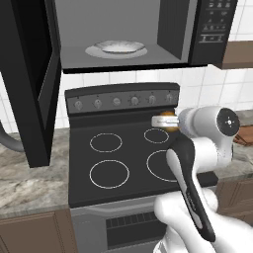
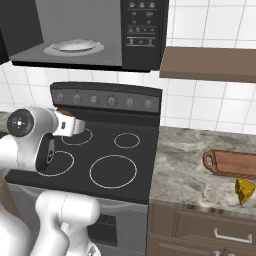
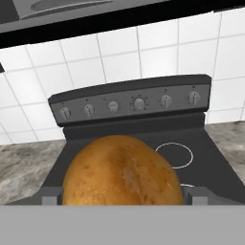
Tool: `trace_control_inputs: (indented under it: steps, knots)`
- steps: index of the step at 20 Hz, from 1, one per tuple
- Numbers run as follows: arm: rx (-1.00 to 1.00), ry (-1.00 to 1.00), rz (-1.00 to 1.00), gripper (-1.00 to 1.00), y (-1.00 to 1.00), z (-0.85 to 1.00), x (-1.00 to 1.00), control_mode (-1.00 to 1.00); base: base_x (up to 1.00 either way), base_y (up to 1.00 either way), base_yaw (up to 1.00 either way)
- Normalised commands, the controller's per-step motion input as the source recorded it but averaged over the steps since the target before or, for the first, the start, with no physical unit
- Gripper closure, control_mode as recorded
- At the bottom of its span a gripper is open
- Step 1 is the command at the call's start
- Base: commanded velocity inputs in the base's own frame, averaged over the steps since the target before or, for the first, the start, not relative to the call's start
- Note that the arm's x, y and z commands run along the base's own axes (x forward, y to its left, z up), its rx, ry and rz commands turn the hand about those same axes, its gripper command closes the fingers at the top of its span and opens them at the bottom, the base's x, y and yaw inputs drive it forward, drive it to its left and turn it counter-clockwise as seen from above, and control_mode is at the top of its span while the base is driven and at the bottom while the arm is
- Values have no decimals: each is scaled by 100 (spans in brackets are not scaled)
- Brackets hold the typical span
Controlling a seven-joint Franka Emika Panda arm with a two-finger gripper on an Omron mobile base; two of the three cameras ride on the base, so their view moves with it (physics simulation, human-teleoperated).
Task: Retrieve the reheated potato from the microwave, then place the potato, cheese, and condiment on the cutting board.
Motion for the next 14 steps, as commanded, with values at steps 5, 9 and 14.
trace_control_inputs:
  steps: [5, 9, 14]
  knots:
    - [-2, 0, -2, 100, 0, -18, 31, -100, 0, 0, 0]
    - [-6, 11, -6, 100, 0, -11, 32, -100, 0, 0, 0]
    - [-11, 17, -3, 100, -3, -20, 37, -100, 0, 0, 0]
